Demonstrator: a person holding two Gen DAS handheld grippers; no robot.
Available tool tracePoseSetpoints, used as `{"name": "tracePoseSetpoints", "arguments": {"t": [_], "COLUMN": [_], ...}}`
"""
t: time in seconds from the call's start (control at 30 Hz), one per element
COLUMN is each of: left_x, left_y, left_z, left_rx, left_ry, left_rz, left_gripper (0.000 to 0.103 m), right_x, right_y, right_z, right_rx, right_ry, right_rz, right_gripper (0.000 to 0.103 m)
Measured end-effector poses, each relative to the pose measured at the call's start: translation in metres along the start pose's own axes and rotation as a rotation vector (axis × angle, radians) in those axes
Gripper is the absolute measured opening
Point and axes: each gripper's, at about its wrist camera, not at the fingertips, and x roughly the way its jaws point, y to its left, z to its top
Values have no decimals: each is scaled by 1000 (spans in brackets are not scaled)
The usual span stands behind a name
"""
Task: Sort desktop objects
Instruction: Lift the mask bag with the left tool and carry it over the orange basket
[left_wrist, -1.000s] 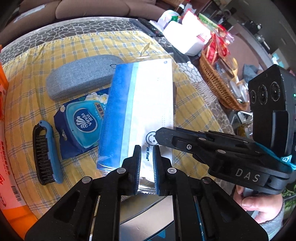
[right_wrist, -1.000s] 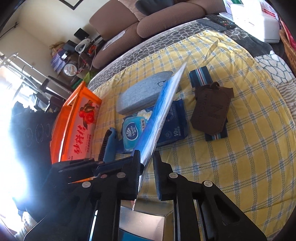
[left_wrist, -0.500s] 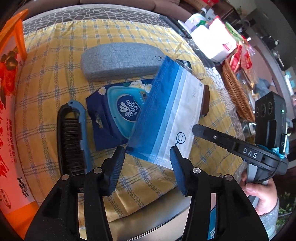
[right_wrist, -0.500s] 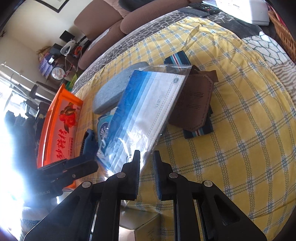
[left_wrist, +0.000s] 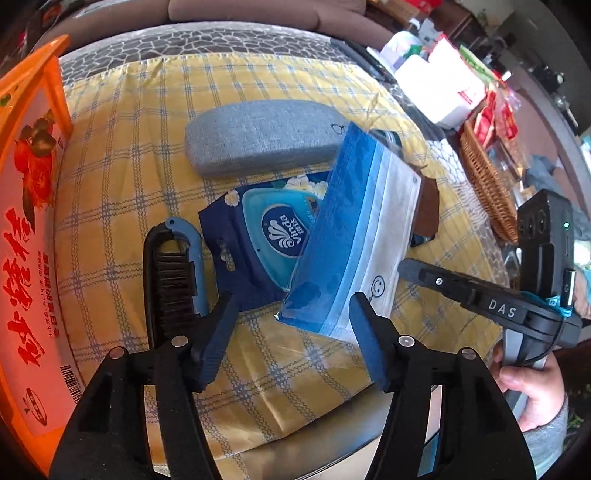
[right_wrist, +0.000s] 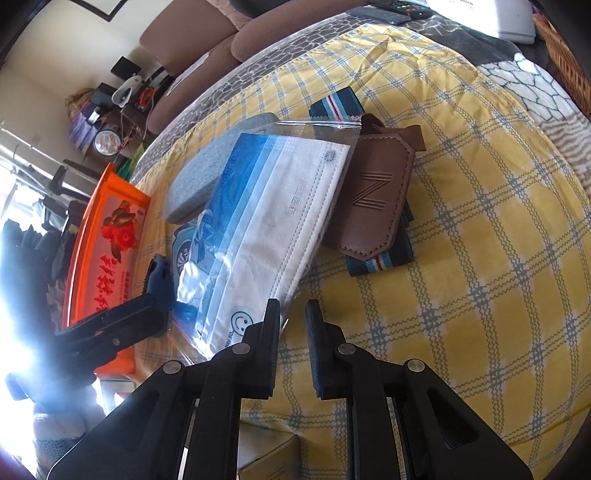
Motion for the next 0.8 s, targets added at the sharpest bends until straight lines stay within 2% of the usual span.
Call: {"name": "tracePoseSetpoints", "arguments": {"t": [0.13, 0.2, 0.23, 0.3, 0.37, 0.53, 0.67, 0.8], "left_x": [7, 9, 9, 10, 8, 3, -9, -31], "left_y": [-6, -11, -14, -16, -15, -22, -27, -27], "left_z": [0, -1, -1, -3, -4, -5, -2, -3], "left_rx": [17, 27, 35, 35, 18, 6, 5, 1], "left_ry": [17, 26, 28, 35, 28, 12, -13, -55], "left_rz": [-22, -41, -40, -65, -92, -134, -161, -212], "left_gripper": [57, 46, 45, 31, 27, 24, 13, 8], "right_x": [1, 3, 4, 4, 3, -1, -7, -19], "right_y": [-2, -1, 1, 3, 4, 10, 20, 31], "right_z": [1, 1, 1, 1, 2, 3, 3, 4], "right_rx": [8, 3, 1, -3, -5, 2, -4, 0], "right_ry": [-1, 2, 4, 5, 0, -8, -13, -35], "right_rz": [10, 14, 16, 21, 24, 69, 99, 136], "right_gripper": [15, 15, 15, 15, 16, 16, 16, 16]}}
